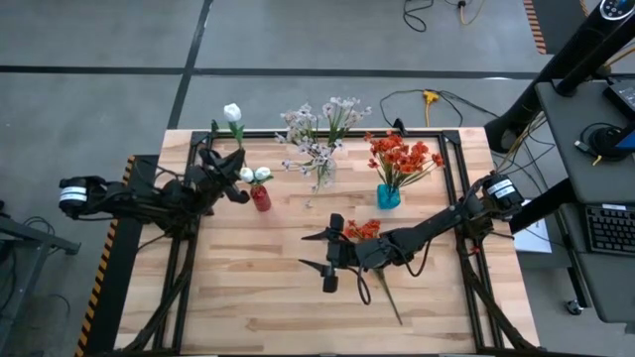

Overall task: Sort flowers into vase by color
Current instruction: Put the white flower into the red vase

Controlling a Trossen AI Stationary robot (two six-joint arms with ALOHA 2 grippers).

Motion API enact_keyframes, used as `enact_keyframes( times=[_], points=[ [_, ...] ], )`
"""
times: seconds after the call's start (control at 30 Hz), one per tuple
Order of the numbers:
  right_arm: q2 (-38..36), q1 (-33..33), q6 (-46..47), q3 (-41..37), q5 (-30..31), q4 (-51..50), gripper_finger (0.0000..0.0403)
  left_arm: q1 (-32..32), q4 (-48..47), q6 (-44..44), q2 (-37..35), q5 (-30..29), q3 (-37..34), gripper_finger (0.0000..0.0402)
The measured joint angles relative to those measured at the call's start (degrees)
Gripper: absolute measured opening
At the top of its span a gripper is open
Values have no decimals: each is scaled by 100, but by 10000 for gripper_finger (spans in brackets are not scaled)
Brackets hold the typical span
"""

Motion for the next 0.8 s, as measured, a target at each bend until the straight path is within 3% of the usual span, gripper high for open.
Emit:
enact_keyframes(
  times=[0.8],
  points=[
    [0,0,22,0,0,-144,244,31,0,-63,354,-52,114,0]
  ],
)
